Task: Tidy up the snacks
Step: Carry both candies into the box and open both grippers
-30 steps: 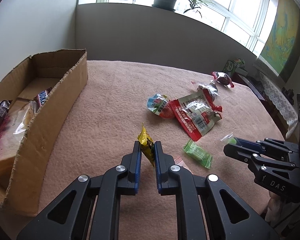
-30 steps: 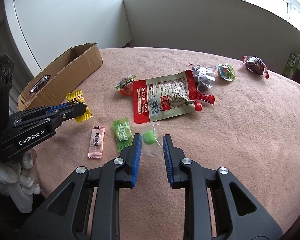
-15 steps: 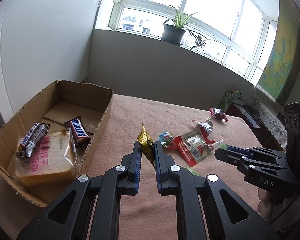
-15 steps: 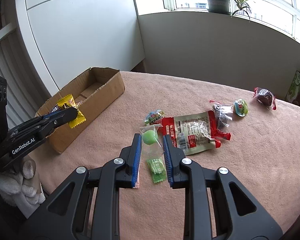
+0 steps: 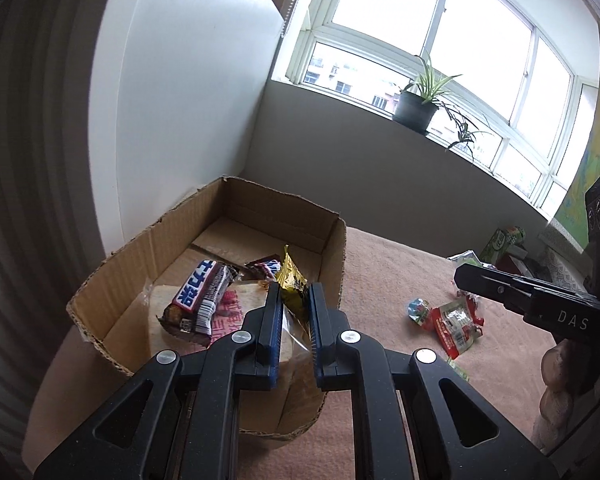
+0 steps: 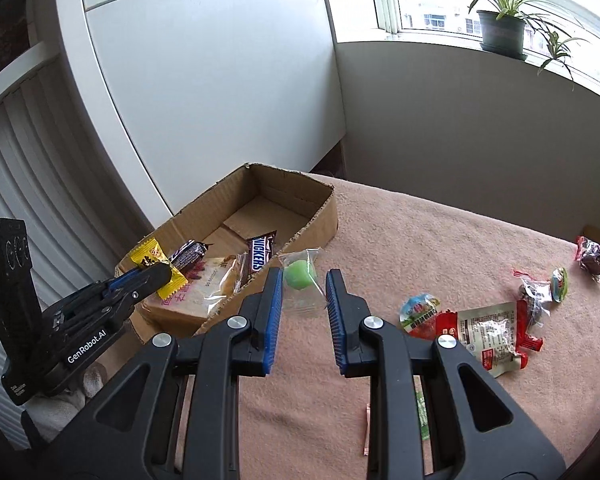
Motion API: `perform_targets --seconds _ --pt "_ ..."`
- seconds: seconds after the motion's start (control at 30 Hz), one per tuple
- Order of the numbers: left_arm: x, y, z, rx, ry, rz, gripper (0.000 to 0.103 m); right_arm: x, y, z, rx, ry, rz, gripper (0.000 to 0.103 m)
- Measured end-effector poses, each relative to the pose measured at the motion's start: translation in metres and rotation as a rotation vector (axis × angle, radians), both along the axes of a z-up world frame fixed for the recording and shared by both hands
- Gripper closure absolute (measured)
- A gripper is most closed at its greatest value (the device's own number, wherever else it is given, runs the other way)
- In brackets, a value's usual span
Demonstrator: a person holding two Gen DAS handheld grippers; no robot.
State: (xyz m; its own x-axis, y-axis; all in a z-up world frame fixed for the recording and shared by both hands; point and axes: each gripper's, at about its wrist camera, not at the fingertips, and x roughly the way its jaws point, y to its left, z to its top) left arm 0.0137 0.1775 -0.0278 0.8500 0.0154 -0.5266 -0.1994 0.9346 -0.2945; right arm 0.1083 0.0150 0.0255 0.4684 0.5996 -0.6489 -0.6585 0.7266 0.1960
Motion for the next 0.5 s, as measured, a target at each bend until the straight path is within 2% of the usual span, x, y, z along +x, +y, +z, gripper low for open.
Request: perform_targets --seconds 0.5 --pt "-0.010 0.043 -0.013 -0.063 0.012 0.048 0.092 0.025 0.092 -0.018 -0.052 0.045 0.039 0.080"
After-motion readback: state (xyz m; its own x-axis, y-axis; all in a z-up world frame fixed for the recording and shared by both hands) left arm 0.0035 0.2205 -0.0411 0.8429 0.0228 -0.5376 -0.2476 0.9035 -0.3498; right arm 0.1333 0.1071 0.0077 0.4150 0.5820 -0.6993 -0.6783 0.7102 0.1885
